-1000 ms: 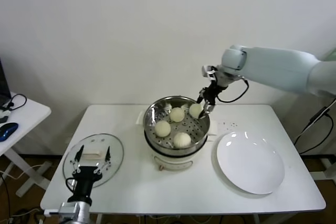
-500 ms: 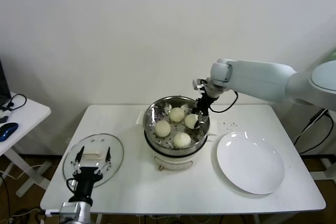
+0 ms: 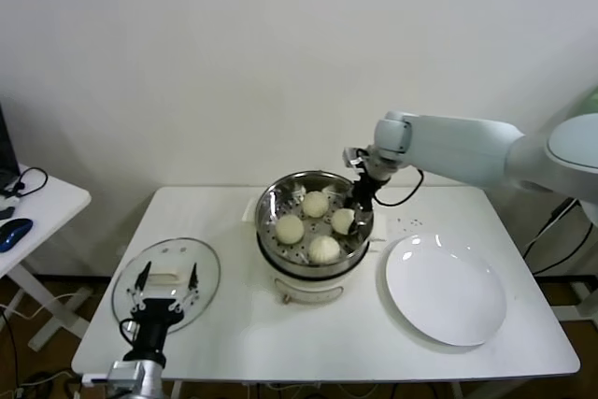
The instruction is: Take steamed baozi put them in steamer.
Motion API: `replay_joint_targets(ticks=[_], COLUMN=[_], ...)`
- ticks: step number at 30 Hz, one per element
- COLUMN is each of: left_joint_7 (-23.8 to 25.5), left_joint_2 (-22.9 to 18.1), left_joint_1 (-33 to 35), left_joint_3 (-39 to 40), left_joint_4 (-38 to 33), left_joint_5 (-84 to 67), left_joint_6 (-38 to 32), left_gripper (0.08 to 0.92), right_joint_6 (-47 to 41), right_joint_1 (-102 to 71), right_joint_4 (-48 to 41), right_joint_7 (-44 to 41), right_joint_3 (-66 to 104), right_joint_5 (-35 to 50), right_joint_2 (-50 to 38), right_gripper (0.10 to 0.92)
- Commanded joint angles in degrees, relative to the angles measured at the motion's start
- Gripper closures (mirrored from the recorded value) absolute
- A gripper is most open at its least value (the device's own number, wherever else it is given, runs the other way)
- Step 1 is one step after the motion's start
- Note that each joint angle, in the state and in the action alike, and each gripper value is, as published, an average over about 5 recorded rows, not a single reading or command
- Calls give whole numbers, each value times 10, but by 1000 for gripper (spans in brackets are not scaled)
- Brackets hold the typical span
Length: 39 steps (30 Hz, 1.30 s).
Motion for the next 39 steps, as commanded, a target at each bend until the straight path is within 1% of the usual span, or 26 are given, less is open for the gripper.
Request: replay_joint_targets(ticks=[1,5,6,11,13,22,25,28,32,35,39], left_joint_7=[0,0,0,0,0,1,1,1,1,-1,-1], left_joint_2=[0,0,-1,0,0,-1,-1,0,1,5,10], left_joint_1=[0,0,0,0,0,5,5,3,-2,-9,-19], left_joint_3=[1,1,1,1,1,1,2,3,1,-3,-7], left_joint_4=[1,2,2,2,2,-1,-7,-8,-5,-1,5], left_joint_5=[1,1,2,2,2,2,2,3,3,2,-3], left_joint_6=[0,0,-1,-1,-1,-3,-2,-1,2,4,2], left_gripper=[177,177,177,177,177,177,177,177,177,177,177], right_joint_6=[0,0,0,2,3,4,4,3,-8,-21,-30], right_joint_1=[-6,-8,-7,-4,0,30,40,45,23,-7,-95], right_joint_4=[1,0,0,-3,-3,31,37,63,113,165,224], right_joint_7=[4,8,8,1,-4,-10,-6,13,58,89,149], right_joint_3=[3,5,6,15,18,68,92,116,175,219,326], right_joint_5=[-5,-6,-5,-5,-5,13,10,-3,-44,-90,-125], right_joint_2=[-1,-1,-1,-2,-2,-41,-68,-107,-177,-238,-315], right_gripper=[380,372,360,242,214,203,203,203,203,203,203])
